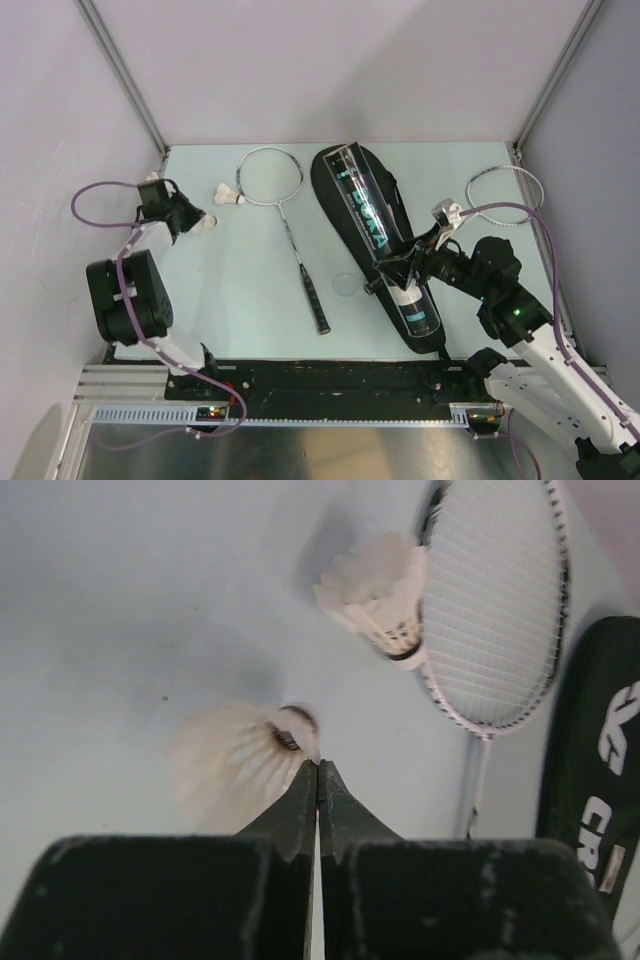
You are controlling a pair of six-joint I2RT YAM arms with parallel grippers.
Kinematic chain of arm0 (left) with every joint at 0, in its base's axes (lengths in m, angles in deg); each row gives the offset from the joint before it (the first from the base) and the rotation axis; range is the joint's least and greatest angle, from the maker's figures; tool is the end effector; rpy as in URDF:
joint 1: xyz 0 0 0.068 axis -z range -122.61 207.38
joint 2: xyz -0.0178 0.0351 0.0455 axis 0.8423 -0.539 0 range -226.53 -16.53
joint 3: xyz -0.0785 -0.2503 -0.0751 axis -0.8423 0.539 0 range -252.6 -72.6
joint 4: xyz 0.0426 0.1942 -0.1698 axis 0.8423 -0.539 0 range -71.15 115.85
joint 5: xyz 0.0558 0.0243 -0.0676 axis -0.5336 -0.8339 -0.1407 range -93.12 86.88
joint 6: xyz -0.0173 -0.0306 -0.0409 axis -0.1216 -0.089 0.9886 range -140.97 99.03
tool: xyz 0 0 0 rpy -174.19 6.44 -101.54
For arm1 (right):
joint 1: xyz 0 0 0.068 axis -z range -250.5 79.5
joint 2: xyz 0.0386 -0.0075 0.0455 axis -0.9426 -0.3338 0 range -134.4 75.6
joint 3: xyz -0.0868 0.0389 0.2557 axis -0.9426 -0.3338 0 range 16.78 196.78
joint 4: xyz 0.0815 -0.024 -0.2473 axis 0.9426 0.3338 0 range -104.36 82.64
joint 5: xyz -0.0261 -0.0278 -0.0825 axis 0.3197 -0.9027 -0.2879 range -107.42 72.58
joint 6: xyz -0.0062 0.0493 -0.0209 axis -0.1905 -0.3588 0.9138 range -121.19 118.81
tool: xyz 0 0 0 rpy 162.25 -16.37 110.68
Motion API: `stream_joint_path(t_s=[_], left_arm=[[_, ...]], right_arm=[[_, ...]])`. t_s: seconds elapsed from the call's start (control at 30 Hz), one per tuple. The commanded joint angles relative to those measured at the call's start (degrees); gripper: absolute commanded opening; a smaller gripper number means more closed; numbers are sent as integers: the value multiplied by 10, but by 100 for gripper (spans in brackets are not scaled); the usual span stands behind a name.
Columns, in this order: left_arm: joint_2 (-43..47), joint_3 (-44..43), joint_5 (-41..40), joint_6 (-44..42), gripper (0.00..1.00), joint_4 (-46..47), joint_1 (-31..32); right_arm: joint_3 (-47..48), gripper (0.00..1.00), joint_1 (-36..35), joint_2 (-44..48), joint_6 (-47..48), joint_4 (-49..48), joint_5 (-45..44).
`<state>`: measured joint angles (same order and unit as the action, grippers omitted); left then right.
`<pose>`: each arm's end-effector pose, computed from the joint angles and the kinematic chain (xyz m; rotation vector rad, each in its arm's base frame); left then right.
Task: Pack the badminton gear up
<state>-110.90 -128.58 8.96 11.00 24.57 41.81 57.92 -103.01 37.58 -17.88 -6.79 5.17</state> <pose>0.3423 0.0877 0.2022 -0.8123 2.1243 -0.3900 0.1275 0.0974 0.3412 -0.5472 1.6471 0.9674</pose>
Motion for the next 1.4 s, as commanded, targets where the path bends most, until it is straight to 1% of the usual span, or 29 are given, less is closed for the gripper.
stream_joint_path(t_s=[0.0, 0.17, 0.27, 0.47, 0.53, 0.57, 0.7, 0.77, 0.87, 0.97, 1.17, 1.23, 1.3, 1.37], left_arm=[[99, -22, 2, -9, 0, -75, -4], [175, -22, 61, 20, 0, -128, -2], [223, -26, 99, 11, 0, -161, 8], [320, -69, 111, -41, 0, -251, 62], [343, -81, 97, -28, 0, -278, 81], [352, -85, 114, -16, 0, -286, 86], [362, -109, 215, -1, 0, -313, 106], [370, -117, 241, -9, 0, -326, 120], [394, -126, 256, -18, 0, -340, 132], [423, -146, 278, -29, 0, -359, 135], [437, -204, 325, -56, 0, -417, 149], [446, -222, 327, -65, 0, -436, 150], [464, -234, 320, -78, 0, -446, 150], [480, -240, 311, -93, 0, -458, 151]], right_arm=[[4, 14, -2, -4, 24, -18, -10], [1, 15, -3, -21, 55, -14, -13], [0, 16, -3, -29, 66, -17, -9], [-1, 16, -4, -33, 90, -11, -4], [-5, 17, -5, -31, 107, -9, -6], [-9, 17, -5, -30, 116, -10, -8], [-18, 18, -5, -31, 142, -17, -1], [-23, 18, -8, -32, 157, -22, 16], [-38, 19, -21, -31, 201, -33, 27], [-51, 19, -38, -25, 254, -40, 20], [-68, 19, -48, -11, 336, -44, 25], [-82, 19, -42, -11, 367, -48, 47], [-95, 19, -34, -13, 379, -77, 73], [-104, 20, -32, -8, 395, -104, 80]])
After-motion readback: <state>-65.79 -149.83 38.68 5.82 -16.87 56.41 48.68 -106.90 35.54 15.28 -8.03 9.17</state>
